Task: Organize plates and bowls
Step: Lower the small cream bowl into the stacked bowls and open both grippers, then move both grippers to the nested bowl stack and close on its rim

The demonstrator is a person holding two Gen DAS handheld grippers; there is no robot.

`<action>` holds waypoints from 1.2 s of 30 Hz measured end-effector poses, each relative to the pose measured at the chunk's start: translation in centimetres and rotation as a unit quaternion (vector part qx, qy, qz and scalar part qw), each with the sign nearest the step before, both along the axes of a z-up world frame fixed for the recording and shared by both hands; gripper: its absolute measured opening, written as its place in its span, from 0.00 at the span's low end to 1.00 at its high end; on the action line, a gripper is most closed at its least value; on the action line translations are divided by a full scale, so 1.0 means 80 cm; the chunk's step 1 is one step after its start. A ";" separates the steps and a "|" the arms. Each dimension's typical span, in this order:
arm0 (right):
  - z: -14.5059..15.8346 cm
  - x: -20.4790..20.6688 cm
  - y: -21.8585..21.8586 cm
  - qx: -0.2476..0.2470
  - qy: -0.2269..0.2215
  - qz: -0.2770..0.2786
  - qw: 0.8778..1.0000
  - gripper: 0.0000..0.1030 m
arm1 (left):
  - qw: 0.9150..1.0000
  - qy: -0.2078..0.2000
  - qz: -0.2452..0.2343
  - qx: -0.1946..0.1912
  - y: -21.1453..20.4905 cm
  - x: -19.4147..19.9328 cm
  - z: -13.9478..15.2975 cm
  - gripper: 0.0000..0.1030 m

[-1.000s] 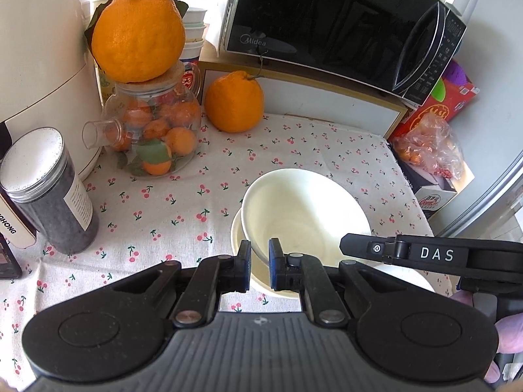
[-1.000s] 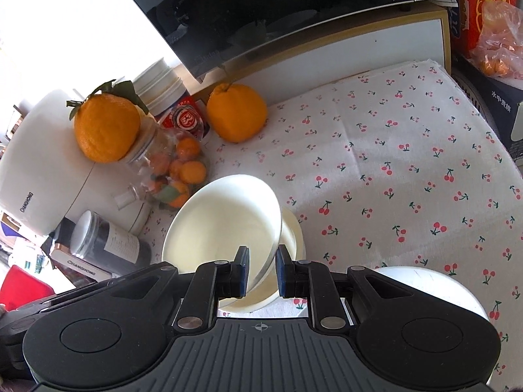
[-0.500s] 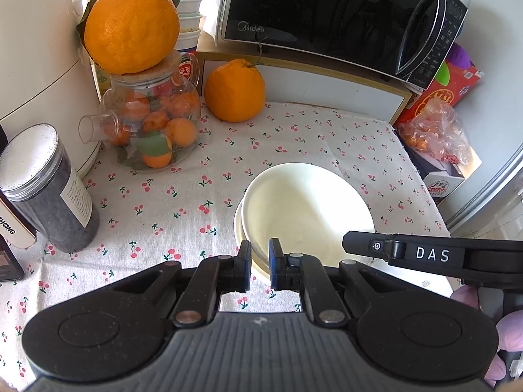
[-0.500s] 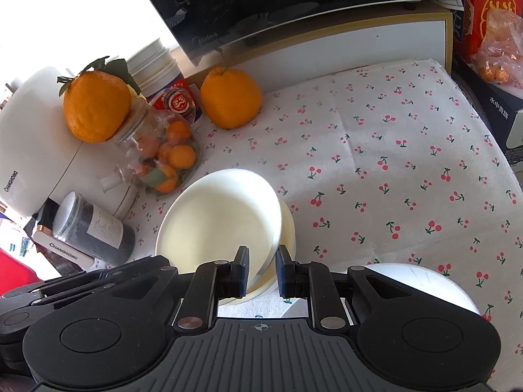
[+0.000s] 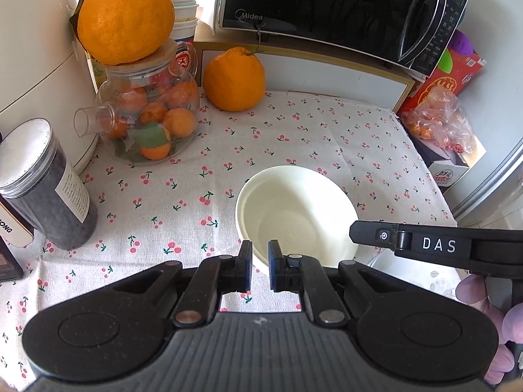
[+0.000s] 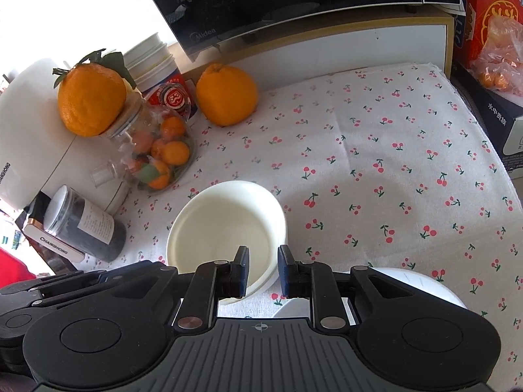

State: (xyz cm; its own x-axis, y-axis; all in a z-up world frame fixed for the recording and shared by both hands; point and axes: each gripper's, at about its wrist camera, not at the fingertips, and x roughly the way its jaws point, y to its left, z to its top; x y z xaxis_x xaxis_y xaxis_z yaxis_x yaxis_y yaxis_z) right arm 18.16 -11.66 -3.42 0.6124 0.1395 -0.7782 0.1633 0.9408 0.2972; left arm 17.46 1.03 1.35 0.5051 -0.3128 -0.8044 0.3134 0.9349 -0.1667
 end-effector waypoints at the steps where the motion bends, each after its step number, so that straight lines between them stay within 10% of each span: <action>1: 0.000 0.000 0.000 -0.001 0.000 0.000 1.000 0.20 | 1.000 0.000 0.000 0.000 0.000 0.000 0.000 0.09; 14: 0.000 -0.001 -0.004 -0.006 0.003 0.001 1.000 0.21 | 1.000 -0.001 -0.009 0.004 0.002 0.002 -0.008 0.14; 19: 0.008 -0.008 -0.010 -0.014 -0.018 0.012 1.000 0.40 | 0.999 -0.019 -0.031 -0.004 0.006 -0.002 -0.005 0.24; 27: 0.021 -0.022 -0.018 -0.049 -0.060 0.035 0.996 0.62 | 0.991 -0.098 -0.096 0.007 0.013 -0.020 -0.003 0.69; 36: 0.011 -0.027 -0.016 -0.082 -0.063 0.064 0.993 0.71 | 0.975 -0.142 -0.166 0.034 0.019 -0.033 -0.023 0.88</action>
State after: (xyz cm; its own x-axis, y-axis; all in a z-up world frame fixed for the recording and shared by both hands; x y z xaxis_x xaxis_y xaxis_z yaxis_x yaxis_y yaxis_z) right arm 15.97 -12.95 -2.54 0.6922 0.1005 -0.7147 0.0103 0.9888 0.1491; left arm 14.86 2.57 -0.51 0.5900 -0.4487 -0.6713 0.6259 0.7793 0.0292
